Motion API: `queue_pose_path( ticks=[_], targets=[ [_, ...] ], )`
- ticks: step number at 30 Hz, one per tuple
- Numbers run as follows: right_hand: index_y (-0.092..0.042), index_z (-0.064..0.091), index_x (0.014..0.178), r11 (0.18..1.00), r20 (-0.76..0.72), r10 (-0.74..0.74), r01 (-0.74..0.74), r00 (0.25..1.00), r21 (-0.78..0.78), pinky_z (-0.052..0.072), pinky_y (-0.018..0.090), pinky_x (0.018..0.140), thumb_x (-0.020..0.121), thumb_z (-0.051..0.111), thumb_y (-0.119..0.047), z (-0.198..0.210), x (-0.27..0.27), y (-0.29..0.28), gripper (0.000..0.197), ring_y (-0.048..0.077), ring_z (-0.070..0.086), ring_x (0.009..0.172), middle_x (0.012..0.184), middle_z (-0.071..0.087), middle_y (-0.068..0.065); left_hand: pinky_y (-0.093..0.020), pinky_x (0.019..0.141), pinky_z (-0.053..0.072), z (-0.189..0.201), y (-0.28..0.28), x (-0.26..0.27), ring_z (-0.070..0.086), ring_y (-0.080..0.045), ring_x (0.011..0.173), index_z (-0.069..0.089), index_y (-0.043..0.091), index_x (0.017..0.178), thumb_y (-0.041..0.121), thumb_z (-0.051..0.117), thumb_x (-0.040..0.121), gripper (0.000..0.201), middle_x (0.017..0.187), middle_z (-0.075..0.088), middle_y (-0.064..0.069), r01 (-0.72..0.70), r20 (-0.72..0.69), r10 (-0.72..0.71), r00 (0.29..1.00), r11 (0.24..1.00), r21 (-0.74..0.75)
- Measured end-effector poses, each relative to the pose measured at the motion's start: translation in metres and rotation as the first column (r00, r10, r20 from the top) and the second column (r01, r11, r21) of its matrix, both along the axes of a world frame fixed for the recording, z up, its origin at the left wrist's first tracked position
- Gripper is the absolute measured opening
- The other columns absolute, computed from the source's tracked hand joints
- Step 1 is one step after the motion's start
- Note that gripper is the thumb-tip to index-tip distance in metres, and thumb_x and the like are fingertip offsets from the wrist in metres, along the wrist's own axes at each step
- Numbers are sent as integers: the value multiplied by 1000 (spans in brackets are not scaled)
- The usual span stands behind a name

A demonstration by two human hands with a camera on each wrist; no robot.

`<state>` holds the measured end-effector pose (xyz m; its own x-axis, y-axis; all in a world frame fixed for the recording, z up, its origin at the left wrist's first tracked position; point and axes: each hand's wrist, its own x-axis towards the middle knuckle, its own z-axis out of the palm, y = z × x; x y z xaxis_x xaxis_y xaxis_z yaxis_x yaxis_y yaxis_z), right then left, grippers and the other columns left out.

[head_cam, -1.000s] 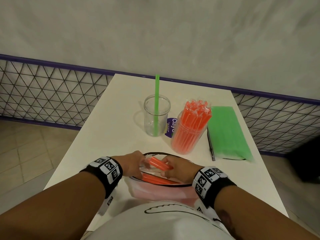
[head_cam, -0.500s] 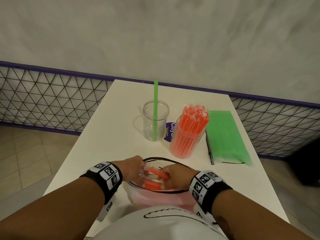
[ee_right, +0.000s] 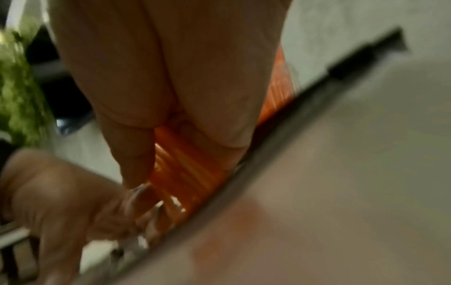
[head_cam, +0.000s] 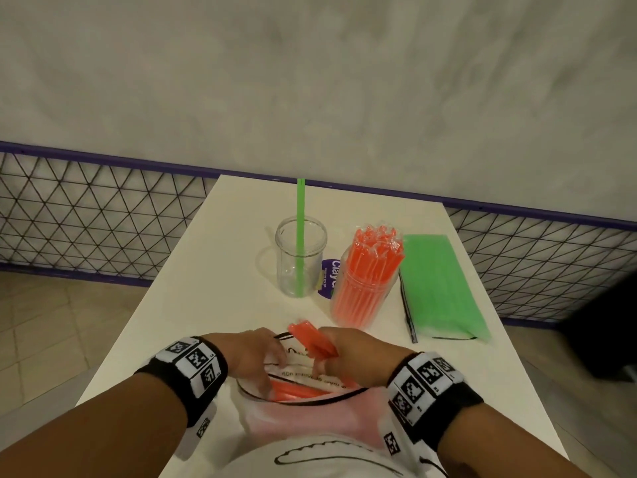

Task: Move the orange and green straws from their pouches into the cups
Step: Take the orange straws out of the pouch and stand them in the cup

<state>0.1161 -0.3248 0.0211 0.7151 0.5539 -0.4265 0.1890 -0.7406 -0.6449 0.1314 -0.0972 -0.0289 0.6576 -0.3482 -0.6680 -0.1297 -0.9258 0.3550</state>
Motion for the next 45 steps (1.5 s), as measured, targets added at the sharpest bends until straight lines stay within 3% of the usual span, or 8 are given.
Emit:
queue_pose_path(
  ticks=[5,9,15,27,32,38,41,45],
  targets=[
    [-35,70,95,886,-31,-225,218,974,410,44,43,104,88,67,-29,82,1,-25,10,10,65,108,106,73,-7,-35,109,40,40,-9,26,43,-13,131,54,40,113,47,86,67,57,141,46,9,-149,69,172,983,954,-261],
    [-20,68,101,554,-54,-508,374,860,743,45,50,103,93,61,-12,129,12,-45,13,21,67,110,108,74,5,-24,106,36,77,-45,47,36,-10,139,26,22,149,30,90,70,102,151,37,5,-220,116,318,941,836,-502],
    [-10,62,103,400,-29,-647,372,762,837,49,45,101,96,53,0,151,36,-58,15,22,69,104,104,74,11,-27,105,41,109,-104,74,28,-19,146,-14,26,157,23,90,69,136,165,12,4,-201,140,343,929,784,-587],
    [-33,65,92,636,292,-680,344,673,690,44,46,104,90,67,-17,105,62,-45,17,2,59,106,111,64,-10,-35,97,51,83,-127,85,58,-15,115,19,19,148,31,93,61,115,129,55,6,-186,181,405,896,714,-675],
    [-42,68,103,794,559,-606,388,565,468,2,41,118,89,67,-36,56,74,-46,16,15,1,147,155,22,-13,-30,84,53,81,-128,84,59,-14,108,26,20,141,22,91,62,103,119,55,11,-183,192,420,887,701,-689],
    [-43,25,149,783,483,-622,490,616,384,16,51,120,77,78,-38,55,66,-40,89,19,3,148,159,0,-13,-34,94,55,72,-126,90,61,-11,107,30,21,137,20,92,58,100,119,59,9,-217,161,438,884,691,-689],
    [-33,-3,153,806,673,-592,330,444,491,13,48,121,78,77,-38,87,62,-35,110,17,-2,149,161,-2,-7,-37,98,53,71,-127,91,58,-13,113,29,30,137,38,93,52,107,124,56,13,-196,209,430,878,722,-663],
    [-27,13,154,981,958,-178,119,226,155,2,48,120,89,65,-30,113,67,-17,84,25,2,151,162,13,4,-33,108,44,72,-131,96,49,-21,133,32,22,147,29,90,63,102,144,48,3,-111,289,382,878,749,-654]
  ],
)
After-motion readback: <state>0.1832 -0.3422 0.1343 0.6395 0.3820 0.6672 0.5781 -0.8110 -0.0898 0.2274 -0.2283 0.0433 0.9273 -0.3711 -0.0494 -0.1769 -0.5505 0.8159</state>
